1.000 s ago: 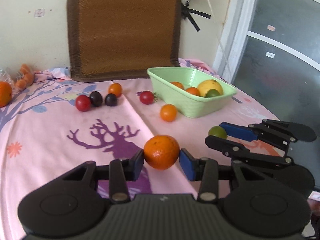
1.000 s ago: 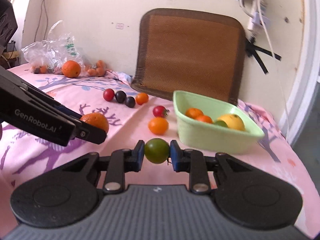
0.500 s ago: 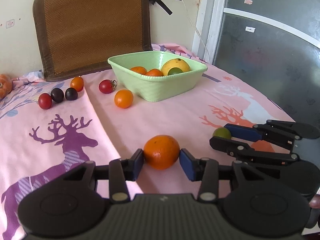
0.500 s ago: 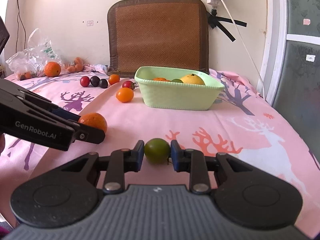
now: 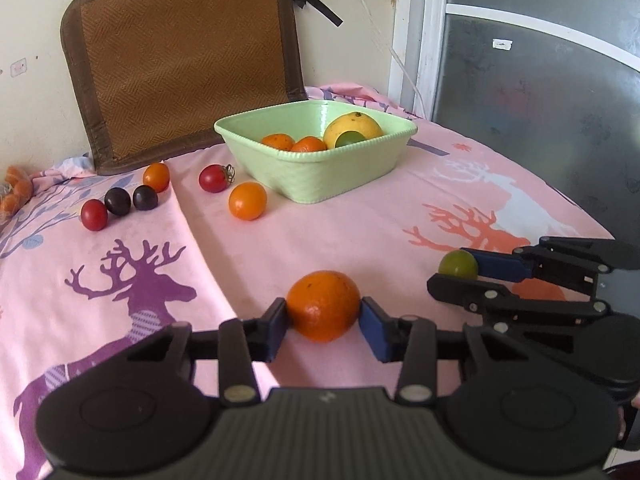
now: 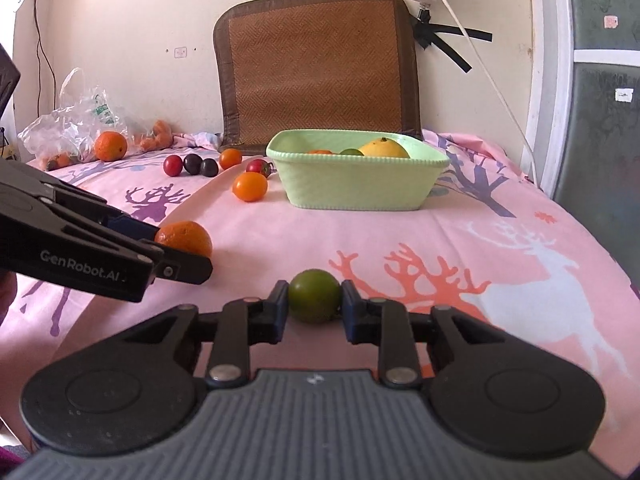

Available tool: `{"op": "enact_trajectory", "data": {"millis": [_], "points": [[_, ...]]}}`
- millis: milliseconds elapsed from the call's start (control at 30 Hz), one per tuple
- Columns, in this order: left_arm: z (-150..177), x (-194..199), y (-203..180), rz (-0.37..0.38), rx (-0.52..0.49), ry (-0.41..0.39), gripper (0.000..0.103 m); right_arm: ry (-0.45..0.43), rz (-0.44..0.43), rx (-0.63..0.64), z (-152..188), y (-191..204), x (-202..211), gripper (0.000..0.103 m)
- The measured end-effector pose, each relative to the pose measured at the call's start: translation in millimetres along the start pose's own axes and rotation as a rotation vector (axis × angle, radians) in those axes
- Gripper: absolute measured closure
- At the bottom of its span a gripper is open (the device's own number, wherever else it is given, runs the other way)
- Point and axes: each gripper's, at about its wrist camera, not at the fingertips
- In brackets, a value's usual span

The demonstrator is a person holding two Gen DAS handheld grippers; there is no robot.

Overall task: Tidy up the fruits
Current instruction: 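Carry the held mandarin and green tomato toward the green dish, then open the left gripper over the dish while the right releases its tomato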

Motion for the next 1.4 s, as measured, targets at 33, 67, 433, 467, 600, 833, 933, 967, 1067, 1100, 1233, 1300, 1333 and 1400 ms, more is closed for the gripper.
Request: {"op": "enact_trajectory", "data": {"millis": [33, 67, 433, 467, 600, 833, 933, 967, 1067, 1100, 1233, 1300, 1333, 1400], "points": [[-4.6, 1.0, 1.0, 0.017, 0.000, -0.001, 0.064, -0.018, 0.003, 0.002, -4.0, -1.5, 1.1, 0.073], [-10.2, 2.5, 1.7, 0.029, -0.001, -0.005, 0.064, -0.041, 0.005, 0.005, -9.4, -3.2, 2.6, 0.073], [-133.9, -12.8, 32.2, 0.072, 0.036, -0.107, 0.063, -0.174, 0.014, 0.000, -95.7, -27.2, -40.4, 0.073], [-144.7, -21.5, 39.3, 0.088, 0.060, -0.093, 0.063, -0.163, 0.015, 0.007, -98.7, -26.4, -47.2, 0.073], [-173.2, -50.2, 58.6, 0.127, 0.107, -0.045, 0.063, -0.127, 0.012, 0.037, -105.1, -21.3, -65.9, 0.072], [-194.5, -73.6, 56.5, 0.134, 0.079, -0.045, 0.059, -0.141, 0.014, 0.034, -103.3, -22.3, -74.3, 0.070], [-192.4, -72.1, 54.7, 0.129, 0.080, -0.064, 0.058, -0.194, 0.018, 0.016, -100.4, -27.0, -68.7, 0.053], [-191.3, -70.6, 54.9, 0.127, 0.085, -0.067, 0.058, -0.205, 0.023, 0.015, -99.7, -27.6, -67.3, 0.053], [-182.4, -58.3, 55.5, 0.101, 0.100, -0.085, 0.058, -0.235, 0.029, 0.002, -97.3, -30.7, -62.4, 0.053], [-177.6, -50.8, 55.4, 0.085, 0.105, -0.099, 0.058, -0.244, 0.031, -0.003, -96.3, -31.8, -60.6, 0.053], [-151.8, -21.1, 53.6, -0.015, 0.123, -0.137, 0.049, -0.240, 0.034, -0.033, -92.9, -34.8, -54.1, 0.053], [-135.1, -7.8, 52.0, -0.067, 0.131, -0.144, 0.049, -0.236, 0.027, -0.044, -90.6, -33.9, -48.8, 0.053], [-127.3, -3.1, 51.1, -0.087, 0.135, -0.142, 0.049, -0.238, 0.021, -0.046, -88.2, -32.1, -44.6, 0.053], [-109.0, 6.0, 48.0, -0.142, 0.143, -0.129, 0.049, -0.237, 0.021, -0.043, -81.0, -26.9, -37.1, 0.053]]}}
Point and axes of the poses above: each gripper's, at about its wrist camera, not at the fingertips, and x roughly against the way its jaws point, y to its left, z to its underside, and after that the axes turned 15 degrees about y, right-handed
